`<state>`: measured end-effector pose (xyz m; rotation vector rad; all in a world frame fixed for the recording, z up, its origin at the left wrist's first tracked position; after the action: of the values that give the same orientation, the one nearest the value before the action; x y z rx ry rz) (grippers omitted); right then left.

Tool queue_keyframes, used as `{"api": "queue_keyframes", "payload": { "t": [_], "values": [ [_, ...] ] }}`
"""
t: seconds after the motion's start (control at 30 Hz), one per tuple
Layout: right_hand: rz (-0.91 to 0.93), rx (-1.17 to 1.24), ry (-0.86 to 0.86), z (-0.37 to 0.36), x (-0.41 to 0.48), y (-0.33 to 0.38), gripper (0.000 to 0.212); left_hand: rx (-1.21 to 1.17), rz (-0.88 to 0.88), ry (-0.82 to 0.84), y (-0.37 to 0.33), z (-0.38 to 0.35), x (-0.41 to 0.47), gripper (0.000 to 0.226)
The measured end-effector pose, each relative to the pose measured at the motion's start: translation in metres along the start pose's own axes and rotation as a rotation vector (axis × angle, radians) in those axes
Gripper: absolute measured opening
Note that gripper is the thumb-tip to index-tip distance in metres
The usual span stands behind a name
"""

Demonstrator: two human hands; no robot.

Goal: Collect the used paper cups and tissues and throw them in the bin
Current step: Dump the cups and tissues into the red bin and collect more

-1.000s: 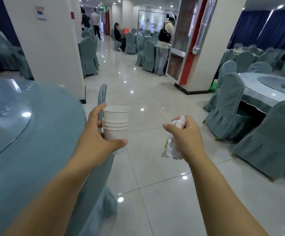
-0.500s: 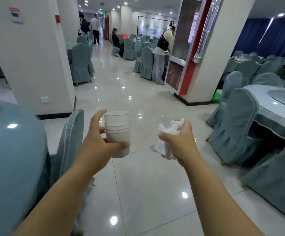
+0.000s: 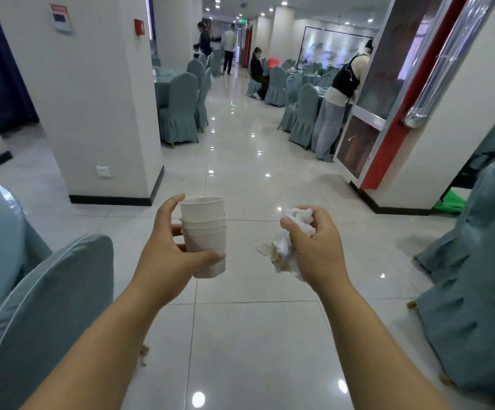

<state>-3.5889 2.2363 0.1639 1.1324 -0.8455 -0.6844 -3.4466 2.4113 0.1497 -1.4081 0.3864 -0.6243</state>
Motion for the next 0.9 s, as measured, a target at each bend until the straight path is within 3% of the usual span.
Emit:
{"api": "queue_keyframes", "payload": {
  "t": [0.2, 0.67, 0.9],
  "values": [
    [0.069, -0.075, 0.074, -0.037, 0.133, -0.038, 0.018, 0.030, 0.018, -0.064, 0.022, -0.031, 0.129, 0.101],
    [0.024, -0.060, -0.011, -0.098, 0.458, -0.092, 0.016, 0.040, -0.007, -0.019, 0.034, -0.093, 0.470, 0.103],
    [0.036, -0.019, 0.010, -0.128, 0.634, -0.144, 0.019, 0.049, -0.025, -0.126, 0.056, -0.117, 0.640, 0.101]
  ]
}}
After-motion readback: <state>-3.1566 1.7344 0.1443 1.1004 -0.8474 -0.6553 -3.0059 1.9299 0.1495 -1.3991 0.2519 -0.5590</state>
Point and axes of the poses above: each hand's wrist, its own x-axis towards the middle knuckle, its own z-axis out of the back of the hand, y = z × x, the point moved 3 cm from there along x, towards the middle knuckle
